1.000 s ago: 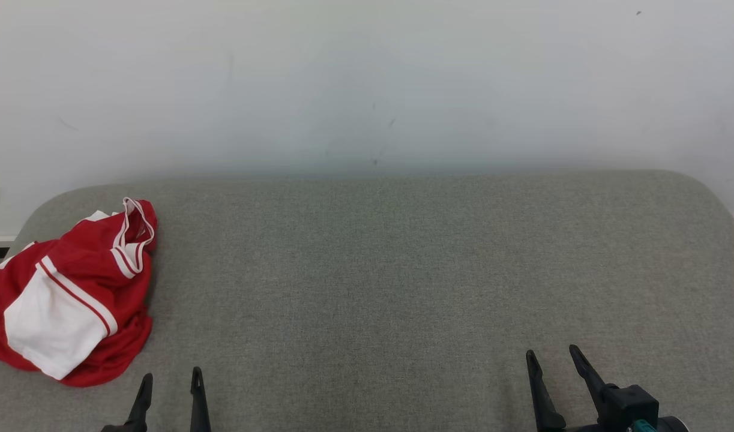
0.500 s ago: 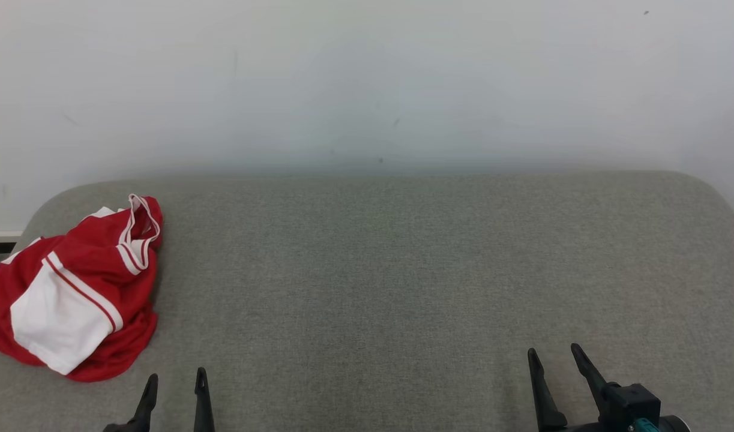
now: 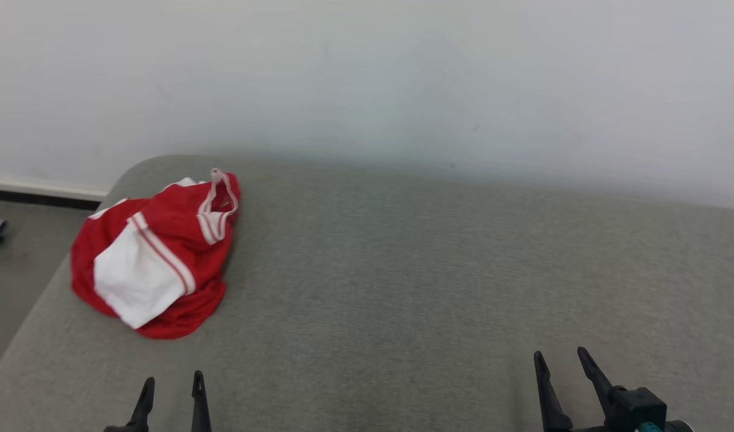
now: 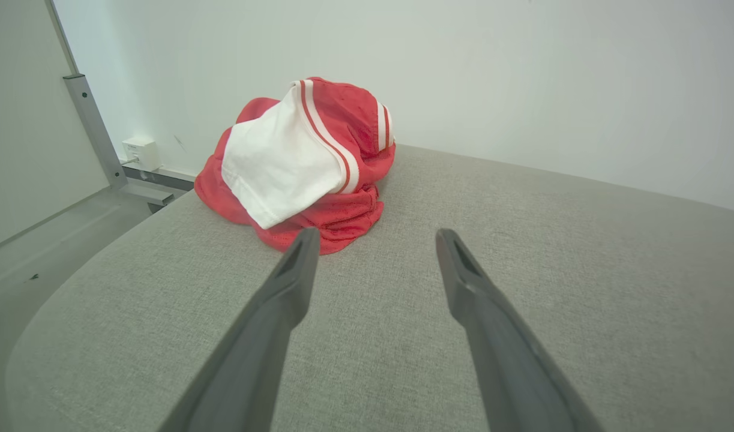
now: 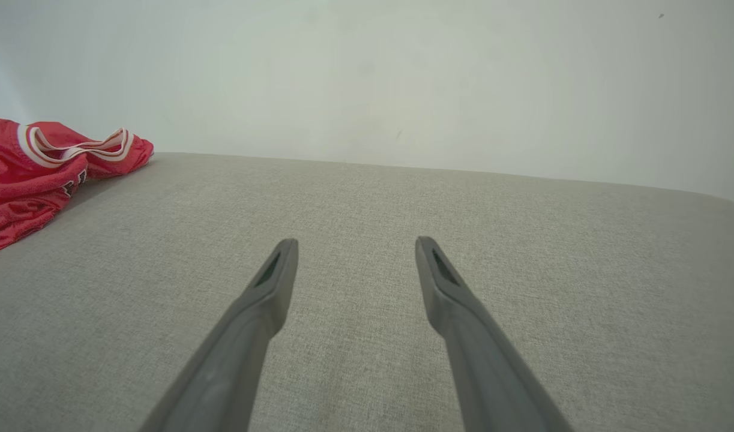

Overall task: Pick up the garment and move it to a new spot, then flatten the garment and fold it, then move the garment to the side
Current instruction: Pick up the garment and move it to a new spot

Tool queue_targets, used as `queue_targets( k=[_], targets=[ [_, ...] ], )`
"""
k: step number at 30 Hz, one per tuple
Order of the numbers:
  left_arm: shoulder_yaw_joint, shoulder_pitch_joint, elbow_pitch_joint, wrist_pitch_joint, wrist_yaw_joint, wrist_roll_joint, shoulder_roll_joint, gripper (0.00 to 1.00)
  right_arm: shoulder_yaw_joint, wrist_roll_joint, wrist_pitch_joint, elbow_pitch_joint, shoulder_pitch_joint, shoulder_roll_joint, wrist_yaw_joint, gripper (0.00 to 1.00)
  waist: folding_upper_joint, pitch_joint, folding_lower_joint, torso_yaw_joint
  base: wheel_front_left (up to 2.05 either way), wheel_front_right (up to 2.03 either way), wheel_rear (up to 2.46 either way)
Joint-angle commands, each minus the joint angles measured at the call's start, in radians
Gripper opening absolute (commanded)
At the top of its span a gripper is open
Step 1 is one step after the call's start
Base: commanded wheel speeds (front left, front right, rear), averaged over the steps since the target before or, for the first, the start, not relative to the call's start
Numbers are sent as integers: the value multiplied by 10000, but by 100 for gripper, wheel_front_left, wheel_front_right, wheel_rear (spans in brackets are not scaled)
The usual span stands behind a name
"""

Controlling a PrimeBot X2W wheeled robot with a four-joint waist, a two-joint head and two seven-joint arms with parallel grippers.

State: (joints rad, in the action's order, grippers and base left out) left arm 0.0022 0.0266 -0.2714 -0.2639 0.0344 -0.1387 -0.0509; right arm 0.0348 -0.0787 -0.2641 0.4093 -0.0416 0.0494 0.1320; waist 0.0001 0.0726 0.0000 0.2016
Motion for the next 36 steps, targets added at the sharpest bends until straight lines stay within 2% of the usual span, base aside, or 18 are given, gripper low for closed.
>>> queue_targets(
  k=[1,8,15,27,36],
  targets=[
    [53,71,7,-11,8,95,-34,100,18,-96,-1,-5,-4,18,-24,100,-1,40,0,832,0,0,0],
    [179,130,46,-11,-18,180,-117,100,188,-258,-4,-61,-36,16,-24,100,-1,41,0,1964,0,0,0],
    [306,228,100,-11,-22,263,-195,100,406,-447,-3,-99,-30,18,-24,100,-1,66,0,2659,0,0,0],
    [622,308,237,-11,40,161,-151,100,608,-418,-5,38,-221,18,-24,100,-1,-59,0,2773,0,0,0],
    [413,-534,-585,240,-248,-167,-126,100,348,-419,-4,-80,62,18,-24,100,-1,-116,0,2802,0,0,0]
  ],
)
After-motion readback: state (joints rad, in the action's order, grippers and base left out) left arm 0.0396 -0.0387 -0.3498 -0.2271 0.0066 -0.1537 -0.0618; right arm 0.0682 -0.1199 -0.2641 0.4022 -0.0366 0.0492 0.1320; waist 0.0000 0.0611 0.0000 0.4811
